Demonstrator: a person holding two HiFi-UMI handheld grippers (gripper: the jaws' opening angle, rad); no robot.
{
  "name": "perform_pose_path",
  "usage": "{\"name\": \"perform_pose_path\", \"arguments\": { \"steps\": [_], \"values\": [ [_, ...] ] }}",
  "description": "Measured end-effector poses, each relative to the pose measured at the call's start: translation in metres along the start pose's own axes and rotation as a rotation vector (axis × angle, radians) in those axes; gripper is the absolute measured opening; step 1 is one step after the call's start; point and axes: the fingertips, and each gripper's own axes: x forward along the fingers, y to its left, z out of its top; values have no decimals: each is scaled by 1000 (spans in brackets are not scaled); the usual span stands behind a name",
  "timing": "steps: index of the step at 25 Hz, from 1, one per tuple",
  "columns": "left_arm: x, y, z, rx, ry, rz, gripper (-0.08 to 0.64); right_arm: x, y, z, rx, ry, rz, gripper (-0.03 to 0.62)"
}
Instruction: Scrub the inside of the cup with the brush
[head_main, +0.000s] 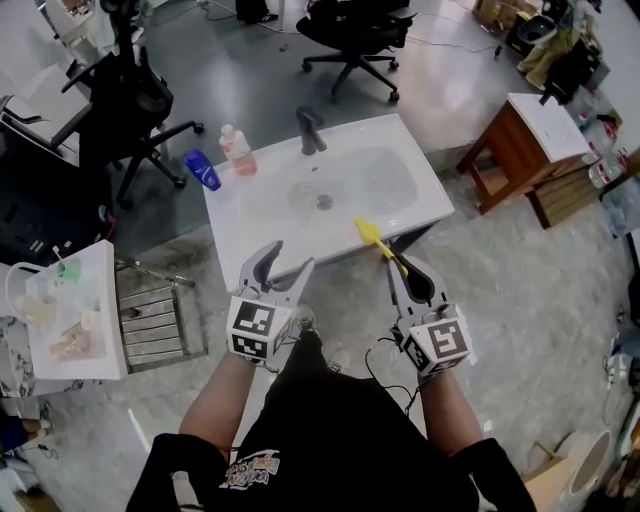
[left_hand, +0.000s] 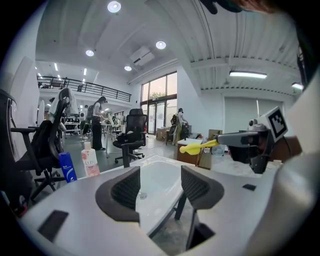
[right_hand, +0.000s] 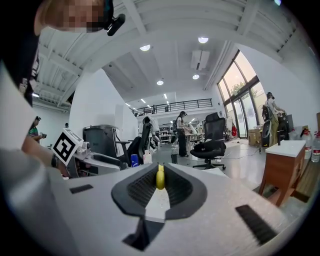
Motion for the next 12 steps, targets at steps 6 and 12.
{"name": "perform_pose_path", "arguments": {
  "steps": [6,12],
  "values": [
    [33,36,-12,3,35,3,232,44,-11,-1,-9,31,4,37],
    [62,72,-22,15,78,4,232,91,-14,1,-19,49,22,37]
  ]
}}
